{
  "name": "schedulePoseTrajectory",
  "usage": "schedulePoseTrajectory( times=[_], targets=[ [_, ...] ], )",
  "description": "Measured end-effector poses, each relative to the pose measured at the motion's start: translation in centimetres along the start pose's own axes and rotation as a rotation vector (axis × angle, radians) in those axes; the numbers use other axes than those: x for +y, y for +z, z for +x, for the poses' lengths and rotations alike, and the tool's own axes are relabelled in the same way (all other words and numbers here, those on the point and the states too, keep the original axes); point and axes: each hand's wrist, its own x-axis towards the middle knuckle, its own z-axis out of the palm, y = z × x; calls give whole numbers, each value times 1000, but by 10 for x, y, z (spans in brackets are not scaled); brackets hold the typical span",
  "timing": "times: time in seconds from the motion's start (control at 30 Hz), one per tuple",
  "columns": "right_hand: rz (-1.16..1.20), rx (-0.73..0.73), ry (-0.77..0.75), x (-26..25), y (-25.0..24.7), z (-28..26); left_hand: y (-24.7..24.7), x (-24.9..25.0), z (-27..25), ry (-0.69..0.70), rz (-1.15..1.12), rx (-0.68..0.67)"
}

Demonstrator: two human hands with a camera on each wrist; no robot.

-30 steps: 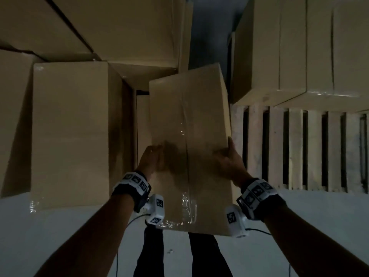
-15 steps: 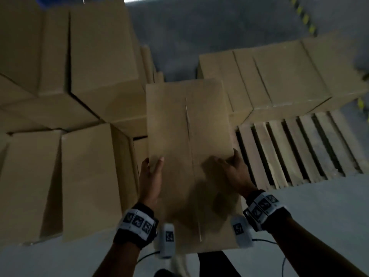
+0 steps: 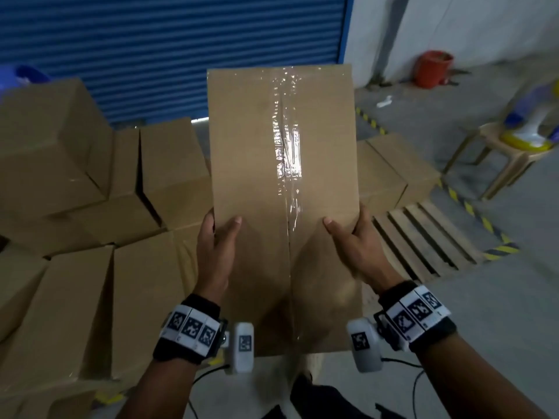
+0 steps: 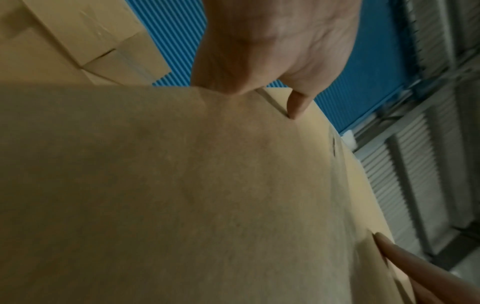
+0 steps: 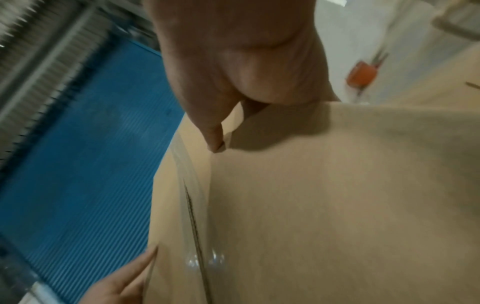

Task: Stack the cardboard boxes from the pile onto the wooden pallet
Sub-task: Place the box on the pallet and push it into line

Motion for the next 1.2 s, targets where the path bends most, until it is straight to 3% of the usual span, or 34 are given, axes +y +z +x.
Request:
schedulePoseTrajectory(
  times=[0.2, 0.37, 0.7, 0.83, 1.0, 1.2],
  targets=[
    [-75, 149, -135, -37, -74, -54, 45, 51, -62, 133, -57, -71],
    [-75, 265, -144, -47, -160, -73, 121, 73, -102, 159, -117, -114],
    [-113, 521, -24, 9, -444, -111, 402, 78, -224, 99, -97, -324],
    [-138, 586, 13, 17, -533, -127, 489, 86, -265, 70, -82, -399],
    [-138, 586, 39, 30, -607, -115, 569, 83, -277, 30, -26, -466],
    [-108, 577, 53, 61, -669, -60, 658, 71, -257, 13, 28, -457]
  ],
)
